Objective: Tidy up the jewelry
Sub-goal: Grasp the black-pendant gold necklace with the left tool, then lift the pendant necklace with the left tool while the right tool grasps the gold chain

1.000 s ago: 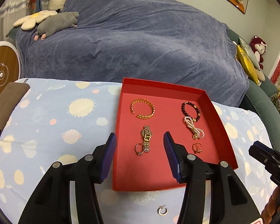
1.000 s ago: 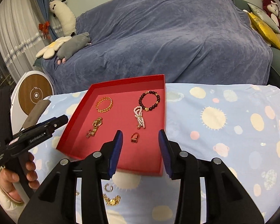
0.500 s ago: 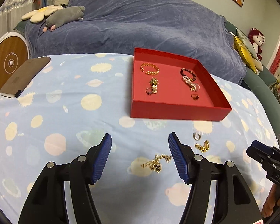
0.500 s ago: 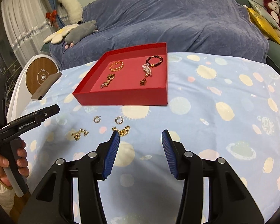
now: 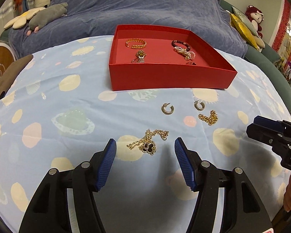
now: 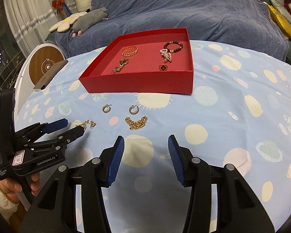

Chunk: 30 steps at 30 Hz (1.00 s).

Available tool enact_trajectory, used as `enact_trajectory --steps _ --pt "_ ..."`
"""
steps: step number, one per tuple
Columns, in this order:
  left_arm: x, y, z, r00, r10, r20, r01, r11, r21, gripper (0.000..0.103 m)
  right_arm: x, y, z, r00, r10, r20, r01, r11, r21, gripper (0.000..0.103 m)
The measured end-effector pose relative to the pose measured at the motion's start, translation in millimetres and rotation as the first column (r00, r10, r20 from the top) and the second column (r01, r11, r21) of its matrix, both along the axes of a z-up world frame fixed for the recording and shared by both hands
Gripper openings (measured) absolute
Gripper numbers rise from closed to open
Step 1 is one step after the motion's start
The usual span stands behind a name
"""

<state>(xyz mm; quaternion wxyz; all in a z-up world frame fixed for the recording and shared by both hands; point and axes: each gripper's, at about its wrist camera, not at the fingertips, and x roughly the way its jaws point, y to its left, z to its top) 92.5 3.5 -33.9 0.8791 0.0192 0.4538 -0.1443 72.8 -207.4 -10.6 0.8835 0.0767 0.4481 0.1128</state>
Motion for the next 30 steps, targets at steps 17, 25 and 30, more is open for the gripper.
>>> enact_trajectory --steps 17,25,30 --pt "1 -11 -8 0.999 -0.019 0.028 0.017 0.998 0.061 0.01 0 1 -1 1.0 0.005 -0.004 -0.005 1.0 0.002 0.045" --pt "0 -11 4 1.0 -0.02 0.021 0.02 1.0 0.003 0.01 2 1 0 1.0 0.004 -0.001 -0.004 1.0 0.001 0.045" --pt "-1 -2 23 0.998 -0.002 0.057 0.005 0.999 -0.039 0.01 5 4 -2 1.0 0.008 -0.004 -0.008 1.0 -0.001 0.045"
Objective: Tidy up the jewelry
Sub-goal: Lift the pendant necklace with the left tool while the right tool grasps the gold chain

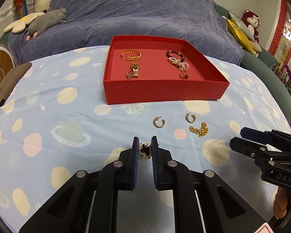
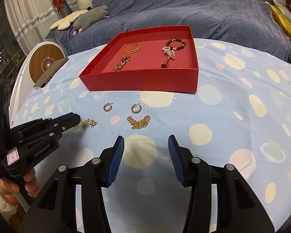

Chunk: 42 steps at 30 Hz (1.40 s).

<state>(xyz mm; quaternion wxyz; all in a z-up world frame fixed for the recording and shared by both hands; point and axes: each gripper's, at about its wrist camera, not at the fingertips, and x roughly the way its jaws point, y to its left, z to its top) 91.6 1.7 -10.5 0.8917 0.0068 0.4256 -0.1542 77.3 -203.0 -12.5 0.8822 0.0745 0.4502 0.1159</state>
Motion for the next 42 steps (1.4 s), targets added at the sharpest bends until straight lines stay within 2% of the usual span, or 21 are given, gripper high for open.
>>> enact_trajectory --steps 9,15,20,23,24,25,26,30,42 --pt "4 28 27 0.998 0.056 0.041 -0.053 0.997 -0.062 0.01 16 15 -10 1.0 0.017 -0.02 -0.017 1.0 -0.011 0.045" --pt "4 44 40 0.994 0.086 0.06 -0.08 0.992 -0.096 0.01 36 29 -24 0.999 0.029 -0.029 -0.03 0.998 -0.049 0.045" --pt "3 53 44 0.993 0.102 0.065 -0.094 0.989 -0.11 0.01 42 37 -30 0.999 0.038 -0.015 -0.039 0.995 -0.094 0.041" --pt "2 57 45 0.992 0.109 0.064 -0.102 0.988 -0.114 0.01 42 40 -30 0.999 0.035 -0.001 -0.035 0.991 -0.126 0.027" --pt "2 58 45 0.992 0.111 0.063 -0.103 0.988 -0.115 0.01 42 39 -30 1.0 0.031 0.0 -0.031 0.992 -0.126 0.017" --pt "2 58 46 0.992 0.112 0.063 -0.104 0.988 -0.116 0.01 42 38 -30 1.0 0.03 -0.004 -0.03 0.992 -0.12 0.011" --pt "2 59 47 0.992 0.112 0.064 -0.104 0.988 -0.118 0.01 42 37 -30 1.0 0.028 -0.007 -0.029 0.993 -0.114 0.009" --pt "2 58 52 0.991 0.111 0.074 -0.102 0.987 -0.124 0.01 40 36 -23 0.999 0.036 0.005 -0.035 0.994 -0.106 0.003" --pt "7 47 81 0.985 0.105 0.137 -0.082 0.983 -0.163 0.01 27 19 31 0.993 0.025 0.111 -0.02 0.999 -0.038 0.003"
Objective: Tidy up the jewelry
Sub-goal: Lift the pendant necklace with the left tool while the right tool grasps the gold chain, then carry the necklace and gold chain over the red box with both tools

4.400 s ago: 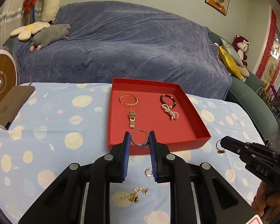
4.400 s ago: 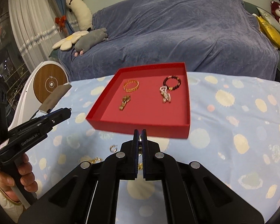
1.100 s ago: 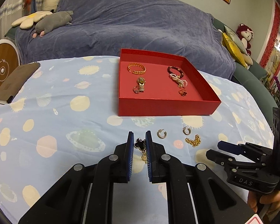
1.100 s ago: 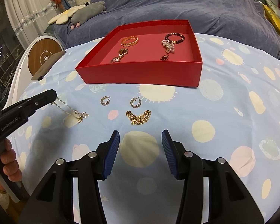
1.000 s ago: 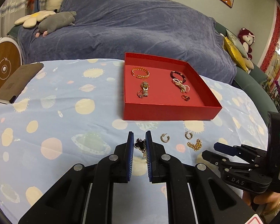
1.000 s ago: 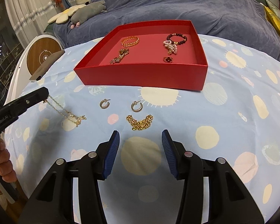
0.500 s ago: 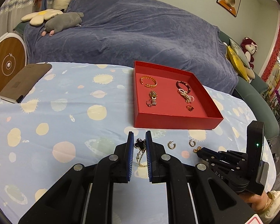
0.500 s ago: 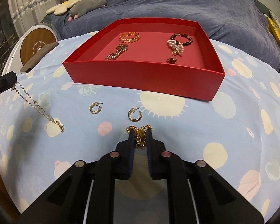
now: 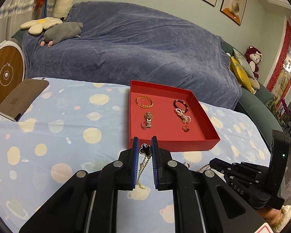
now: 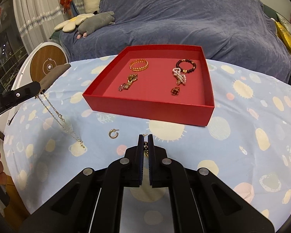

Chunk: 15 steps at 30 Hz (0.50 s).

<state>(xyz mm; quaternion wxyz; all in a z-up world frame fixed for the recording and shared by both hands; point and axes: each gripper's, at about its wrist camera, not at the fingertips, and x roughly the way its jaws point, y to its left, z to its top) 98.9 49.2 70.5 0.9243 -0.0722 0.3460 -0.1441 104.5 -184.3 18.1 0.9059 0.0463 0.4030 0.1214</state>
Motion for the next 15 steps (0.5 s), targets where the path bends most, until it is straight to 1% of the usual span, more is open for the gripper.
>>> enact_trajectory --steps 6,15 --pt "2 -5 5 1.0 -0.003 0.015 0.003 1.0 -0.002 0.01 -5 -10 16 1.0 -0.005 0.029 0.004 1.0 0.017 0.003" --pt "9 -13 -8 1.0 -0.005 -0.018 0.005 1.0 0.023 0.01 -8 -11 14 1.0 -0.003 0.02 0.002 1.0 0.025 0.003"
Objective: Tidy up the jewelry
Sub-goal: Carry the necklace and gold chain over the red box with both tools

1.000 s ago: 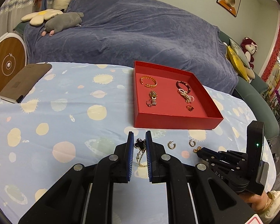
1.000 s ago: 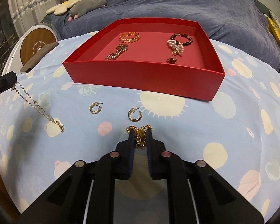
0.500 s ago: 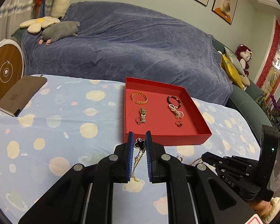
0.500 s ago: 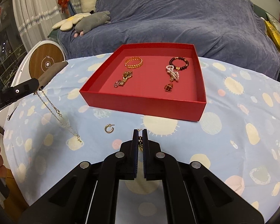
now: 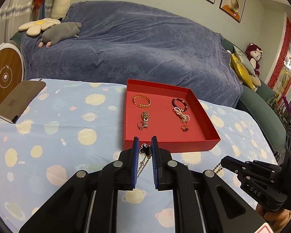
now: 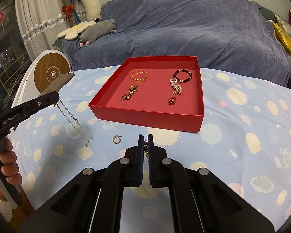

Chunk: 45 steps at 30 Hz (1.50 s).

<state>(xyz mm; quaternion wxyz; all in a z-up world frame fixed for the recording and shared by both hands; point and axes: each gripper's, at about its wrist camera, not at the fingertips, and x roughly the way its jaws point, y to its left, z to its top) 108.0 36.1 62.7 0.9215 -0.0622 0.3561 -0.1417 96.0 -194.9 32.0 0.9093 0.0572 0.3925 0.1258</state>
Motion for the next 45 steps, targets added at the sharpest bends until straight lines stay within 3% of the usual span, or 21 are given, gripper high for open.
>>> enact_trajectory --steps 24,34,45 --pt "8 -16 2 1.0 -0.013 0.004 0.013 1.0 -0.01 0.01 -2 -18 17 0.998 -0.049 0.029 0.047 0.998 0.045 0.003" --pt "5 -12 45 0.994 -0.008 0.106 0.011 1.0 -0.024 0.01 1 -23 24 0.998 -0.058 0.034 0.055 0.996 0.075 0.003" --pt "36 -23 86 0.985 -0.014 0.172 0.014 1.0 0.0 0.01 38 -29 78 0.988 -0.084 0.13 0.073 0.994 0.087 0.003"
